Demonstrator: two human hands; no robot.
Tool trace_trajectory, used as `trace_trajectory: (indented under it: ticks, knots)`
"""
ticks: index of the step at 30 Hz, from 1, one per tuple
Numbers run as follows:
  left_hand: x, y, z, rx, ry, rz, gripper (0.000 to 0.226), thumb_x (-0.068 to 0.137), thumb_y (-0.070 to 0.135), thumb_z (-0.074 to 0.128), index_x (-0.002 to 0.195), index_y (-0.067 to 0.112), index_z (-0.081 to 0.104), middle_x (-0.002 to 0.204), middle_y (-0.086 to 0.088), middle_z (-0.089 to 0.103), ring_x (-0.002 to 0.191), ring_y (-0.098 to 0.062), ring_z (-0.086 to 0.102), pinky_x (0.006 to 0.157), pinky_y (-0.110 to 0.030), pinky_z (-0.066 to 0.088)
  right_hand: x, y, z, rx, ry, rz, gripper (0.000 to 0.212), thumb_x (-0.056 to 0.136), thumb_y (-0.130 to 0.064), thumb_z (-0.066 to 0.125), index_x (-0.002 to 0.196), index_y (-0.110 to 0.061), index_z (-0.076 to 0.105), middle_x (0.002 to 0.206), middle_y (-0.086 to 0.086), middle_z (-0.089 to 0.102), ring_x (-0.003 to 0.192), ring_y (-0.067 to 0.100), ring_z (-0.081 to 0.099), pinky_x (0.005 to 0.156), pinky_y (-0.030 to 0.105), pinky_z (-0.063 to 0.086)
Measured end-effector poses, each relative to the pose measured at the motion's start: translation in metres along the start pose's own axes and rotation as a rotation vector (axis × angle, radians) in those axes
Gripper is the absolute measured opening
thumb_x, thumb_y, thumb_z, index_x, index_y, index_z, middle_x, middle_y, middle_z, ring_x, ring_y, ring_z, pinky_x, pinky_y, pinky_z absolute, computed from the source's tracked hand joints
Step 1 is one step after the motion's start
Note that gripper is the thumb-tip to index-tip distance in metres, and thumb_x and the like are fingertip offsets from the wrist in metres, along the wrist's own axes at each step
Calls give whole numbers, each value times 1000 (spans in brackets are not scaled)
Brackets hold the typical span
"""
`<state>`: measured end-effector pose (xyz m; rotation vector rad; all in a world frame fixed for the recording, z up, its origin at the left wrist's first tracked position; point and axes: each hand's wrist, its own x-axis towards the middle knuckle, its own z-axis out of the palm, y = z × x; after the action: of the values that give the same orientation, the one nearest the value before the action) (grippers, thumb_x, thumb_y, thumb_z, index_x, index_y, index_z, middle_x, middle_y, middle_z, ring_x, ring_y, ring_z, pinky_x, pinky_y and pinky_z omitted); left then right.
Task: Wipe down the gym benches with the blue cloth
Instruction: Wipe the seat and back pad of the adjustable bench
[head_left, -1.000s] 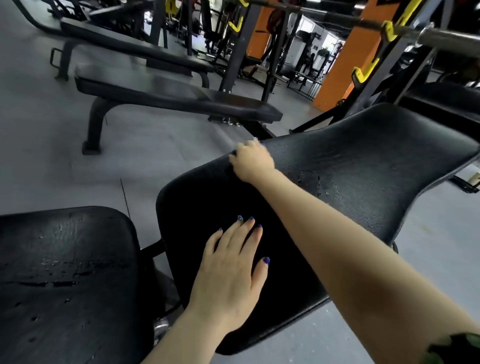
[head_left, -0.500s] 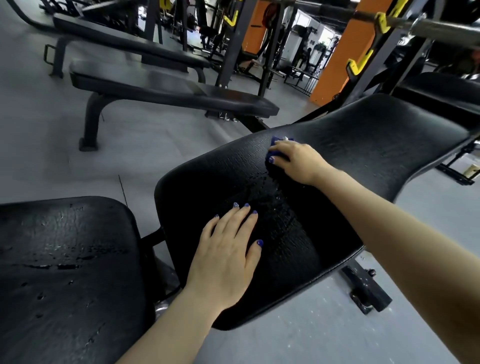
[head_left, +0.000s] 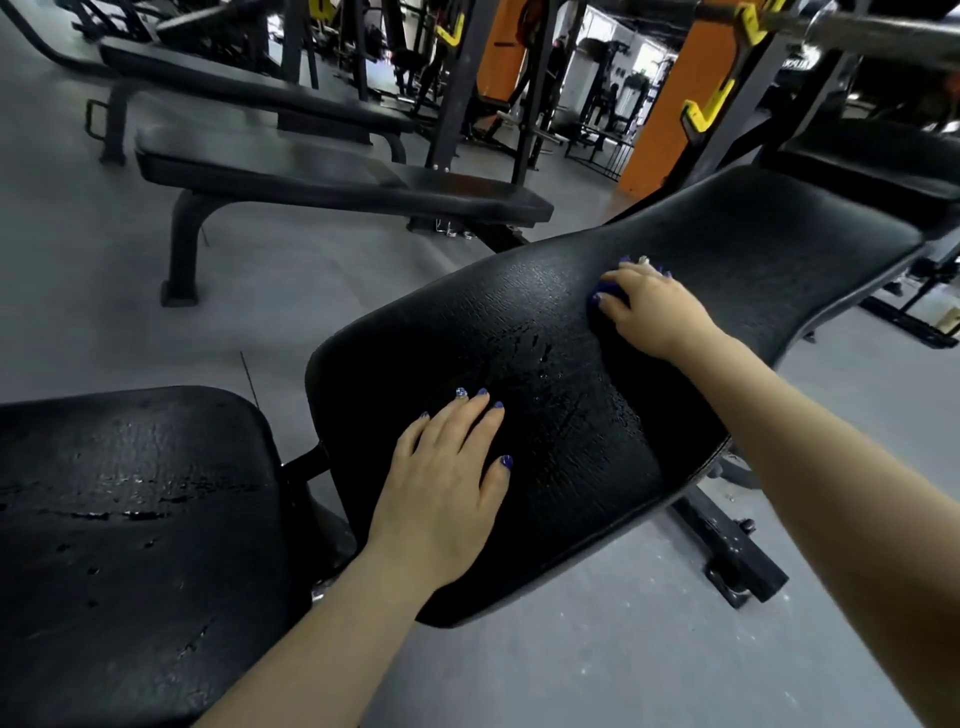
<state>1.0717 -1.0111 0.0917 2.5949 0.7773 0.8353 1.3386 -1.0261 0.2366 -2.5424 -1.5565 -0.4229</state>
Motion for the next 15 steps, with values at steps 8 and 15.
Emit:
trace_trajectory:
  ticks: [8,15]
  knots:
    - [-2,8,-9,28,-63,6,70,92,50,4,152,21,24,160,6,18,148,-9,8,120,-32,6,-96,-42,11,44,10,-213,36,95,-25,59,125,-5,62,140,17,51,137,34,40,115,40,27]
    - [-4,0,-18,54,-148,16,62,98,49,11,154,23,12,162,8,4,147,-5,-4,121,-32,3,-126,-21,-19,7,-133,-242,59,99,-34,52,149,-14,31,153,7,38,146,24,27,117,30,15]
